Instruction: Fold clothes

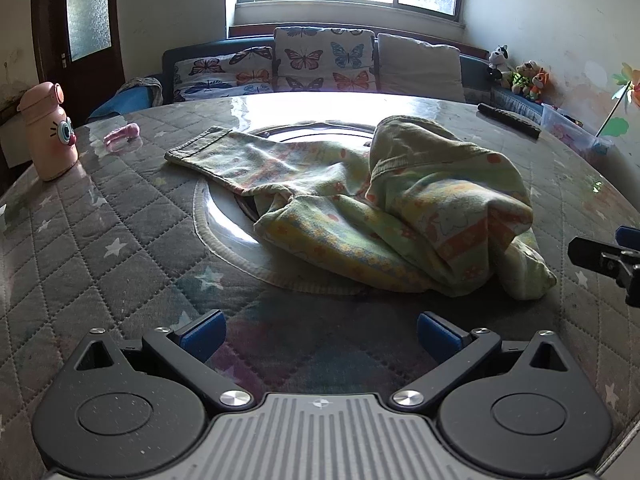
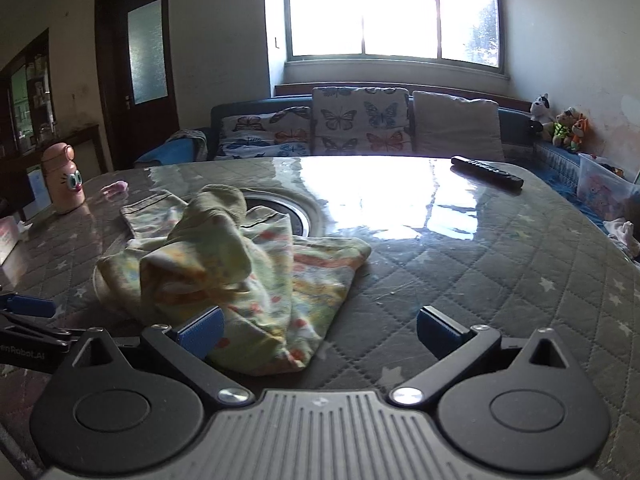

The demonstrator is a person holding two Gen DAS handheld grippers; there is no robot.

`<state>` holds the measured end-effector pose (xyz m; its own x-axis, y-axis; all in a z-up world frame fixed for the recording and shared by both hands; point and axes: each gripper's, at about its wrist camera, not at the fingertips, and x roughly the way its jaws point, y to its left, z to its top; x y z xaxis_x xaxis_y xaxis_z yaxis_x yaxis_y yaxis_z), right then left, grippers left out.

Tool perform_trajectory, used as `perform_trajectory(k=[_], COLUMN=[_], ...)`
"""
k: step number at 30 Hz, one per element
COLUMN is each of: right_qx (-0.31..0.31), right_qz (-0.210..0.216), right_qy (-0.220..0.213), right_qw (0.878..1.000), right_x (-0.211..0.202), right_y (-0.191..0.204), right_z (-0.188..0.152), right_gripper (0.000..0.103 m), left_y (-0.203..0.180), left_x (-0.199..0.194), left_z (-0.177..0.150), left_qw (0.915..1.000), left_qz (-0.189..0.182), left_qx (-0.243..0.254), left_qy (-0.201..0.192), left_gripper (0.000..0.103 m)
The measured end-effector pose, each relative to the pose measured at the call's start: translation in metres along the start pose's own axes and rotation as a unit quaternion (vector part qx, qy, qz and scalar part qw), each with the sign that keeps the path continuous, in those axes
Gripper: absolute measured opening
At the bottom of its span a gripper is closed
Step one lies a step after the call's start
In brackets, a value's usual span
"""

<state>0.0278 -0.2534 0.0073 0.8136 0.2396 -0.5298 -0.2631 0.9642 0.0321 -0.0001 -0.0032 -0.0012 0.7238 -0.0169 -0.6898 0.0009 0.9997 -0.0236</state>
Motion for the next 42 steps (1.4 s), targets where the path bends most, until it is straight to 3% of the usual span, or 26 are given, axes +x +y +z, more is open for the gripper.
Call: perform_trajectory(k=[5, 8, 17, 42], right_qx=[-0.010, 0.008, 0.012, 0.011], right_qz=[-0.003, 0.023, 0.034, 0.040], right_qy=[-0.005, 0.006, 0.004, 0.012], right_qw=[1.000, 1.000, 0.999, 0.999], right_x=[-0.006, -0.009, -0.016, -0.017], right_y=[0.010, 0.008, 0.016, 0.017], right_z=[-0.003, -0.002, -0.005, -0.007], right_gripper=[0.103, 0.103, 0.103, 0.103], left_y=[-0.006, -0.009, -0.015, -0.016], left_x=[-0.005, -0.001, -0.005, -0.001], left_z=[-0.004, -0.004, -0.007, -0.010], left_qw=[1.0000, 1.0000, 0.9998, 0.9994], left_qz=[0.000, -0.005, -0.006, 0.000], left_qx=[0.006, 0.008, 0.017, 0.020], left_qy=[-0.004, 0.003, 0.010, 0.029], left_gripper=[0.103, 0.103, 0.103, 0.103])
